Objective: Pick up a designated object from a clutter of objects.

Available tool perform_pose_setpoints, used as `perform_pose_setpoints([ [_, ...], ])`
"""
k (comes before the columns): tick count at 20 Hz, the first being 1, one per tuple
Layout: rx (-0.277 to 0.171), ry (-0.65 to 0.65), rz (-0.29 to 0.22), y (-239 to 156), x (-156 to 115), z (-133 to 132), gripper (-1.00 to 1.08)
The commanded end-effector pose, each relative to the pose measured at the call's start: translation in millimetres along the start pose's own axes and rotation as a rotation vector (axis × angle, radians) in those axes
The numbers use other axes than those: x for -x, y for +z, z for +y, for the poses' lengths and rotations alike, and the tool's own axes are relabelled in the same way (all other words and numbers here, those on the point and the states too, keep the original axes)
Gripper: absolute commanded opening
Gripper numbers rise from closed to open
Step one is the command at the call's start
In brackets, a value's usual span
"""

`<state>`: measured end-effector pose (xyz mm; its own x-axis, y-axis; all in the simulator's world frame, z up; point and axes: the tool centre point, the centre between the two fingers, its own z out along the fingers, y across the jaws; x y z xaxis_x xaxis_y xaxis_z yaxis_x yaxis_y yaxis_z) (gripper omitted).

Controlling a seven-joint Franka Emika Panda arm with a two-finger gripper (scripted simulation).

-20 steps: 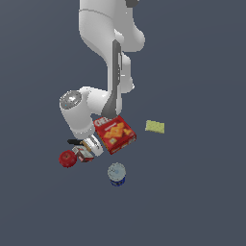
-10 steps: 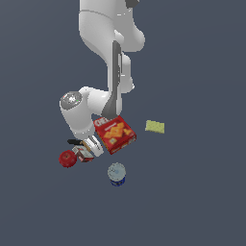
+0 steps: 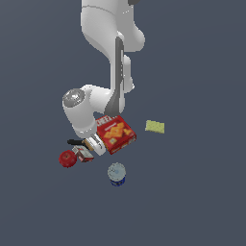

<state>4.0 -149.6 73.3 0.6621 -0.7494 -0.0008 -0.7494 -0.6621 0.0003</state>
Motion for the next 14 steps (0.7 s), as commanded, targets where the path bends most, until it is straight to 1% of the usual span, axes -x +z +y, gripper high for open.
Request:
perform_pose_setpoints([
  [1,-0.001,-0.001,0.001,-8.7,7.1,-7.2,-1.0],
  [7,-0.001,-0.001,0.001,-40.8,35.5,-32.6,-1.0],
  [14,0.001,0.0,0.003,-96.6,84.0,-76.3,-1.0],
])
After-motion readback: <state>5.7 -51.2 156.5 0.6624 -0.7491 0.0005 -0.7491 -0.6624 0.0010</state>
